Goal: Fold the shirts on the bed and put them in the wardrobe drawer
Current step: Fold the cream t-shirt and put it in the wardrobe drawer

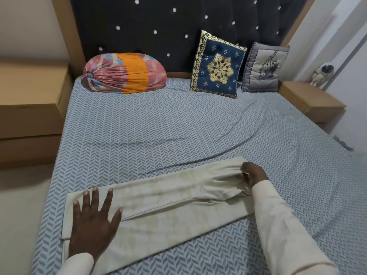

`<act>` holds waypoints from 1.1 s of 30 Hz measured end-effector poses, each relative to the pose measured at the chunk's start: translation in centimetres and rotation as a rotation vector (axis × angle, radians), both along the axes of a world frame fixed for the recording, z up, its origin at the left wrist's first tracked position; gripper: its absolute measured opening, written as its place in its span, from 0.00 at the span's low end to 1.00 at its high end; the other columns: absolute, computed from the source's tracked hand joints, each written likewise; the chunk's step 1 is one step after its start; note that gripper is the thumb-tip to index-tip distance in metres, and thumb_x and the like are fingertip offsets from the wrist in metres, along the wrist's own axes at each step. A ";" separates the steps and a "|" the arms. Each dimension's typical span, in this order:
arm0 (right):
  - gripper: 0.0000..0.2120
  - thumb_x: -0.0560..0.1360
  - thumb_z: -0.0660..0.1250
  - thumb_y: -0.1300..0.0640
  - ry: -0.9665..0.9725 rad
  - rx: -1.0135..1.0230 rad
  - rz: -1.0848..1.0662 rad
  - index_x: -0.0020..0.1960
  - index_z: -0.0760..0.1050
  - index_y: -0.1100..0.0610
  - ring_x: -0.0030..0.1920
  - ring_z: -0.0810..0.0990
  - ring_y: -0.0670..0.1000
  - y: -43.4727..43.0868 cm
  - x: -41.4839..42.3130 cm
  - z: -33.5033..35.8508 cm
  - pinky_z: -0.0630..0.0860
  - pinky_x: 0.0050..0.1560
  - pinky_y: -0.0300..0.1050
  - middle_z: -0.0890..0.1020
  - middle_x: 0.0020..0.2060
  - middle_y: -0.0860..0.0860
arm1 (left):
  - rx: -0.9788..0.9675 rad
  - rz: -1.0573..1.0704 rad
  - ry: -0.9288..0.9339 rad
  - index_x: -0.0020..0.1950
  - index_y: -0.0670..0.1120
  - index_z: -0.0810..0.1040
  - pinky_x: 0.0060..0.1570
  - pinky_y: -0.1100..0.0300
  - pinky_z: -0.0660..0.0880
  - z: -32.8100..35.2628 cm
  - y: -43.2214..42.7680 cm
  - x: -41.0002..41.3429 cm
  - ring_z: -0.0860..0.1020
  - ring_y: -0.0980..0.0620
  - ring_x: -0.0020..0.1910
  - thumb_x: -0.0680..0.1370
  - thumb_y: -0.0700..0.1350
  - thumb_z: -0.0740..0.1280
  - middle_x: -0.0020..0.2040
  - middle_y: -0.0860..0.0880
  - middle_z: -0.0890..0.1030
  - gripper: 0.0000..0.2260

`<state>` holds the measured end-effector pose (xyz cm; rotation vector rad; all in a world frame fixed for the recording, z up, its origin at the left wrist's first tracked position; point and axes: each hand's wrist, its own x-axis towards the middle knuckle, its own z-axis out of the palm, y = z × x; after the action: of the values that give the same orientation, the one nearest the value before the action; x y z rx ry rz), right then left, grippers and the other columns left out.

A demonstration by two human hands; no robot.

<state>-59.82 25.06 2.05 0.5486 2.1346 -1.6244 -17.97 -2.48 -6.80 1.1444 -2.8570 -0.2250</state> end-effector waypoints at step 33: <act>0.23 0.74 0.62 0.57 0.390 1.100 0.859 0.68 0.68 0.58 0.68 0.65 0.62 -3.0 -4.0 -6.5 0.64 0.66 0.48 0.66 0.69 0.57 | 0.002 0.017 -0.018 0.76 0.47 0.65 0.73 0.36 0.50 0.1 0.1 -0.3 0.60 0.33 0.74 0.78 0.68 0.42 0.75 0.36 0.62 0.37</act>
<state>-63.80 22.05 -4.45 -0.4495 2.8178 -0.0200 -18.29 -2.41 -6.69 1.1760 -2.8621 -0.2185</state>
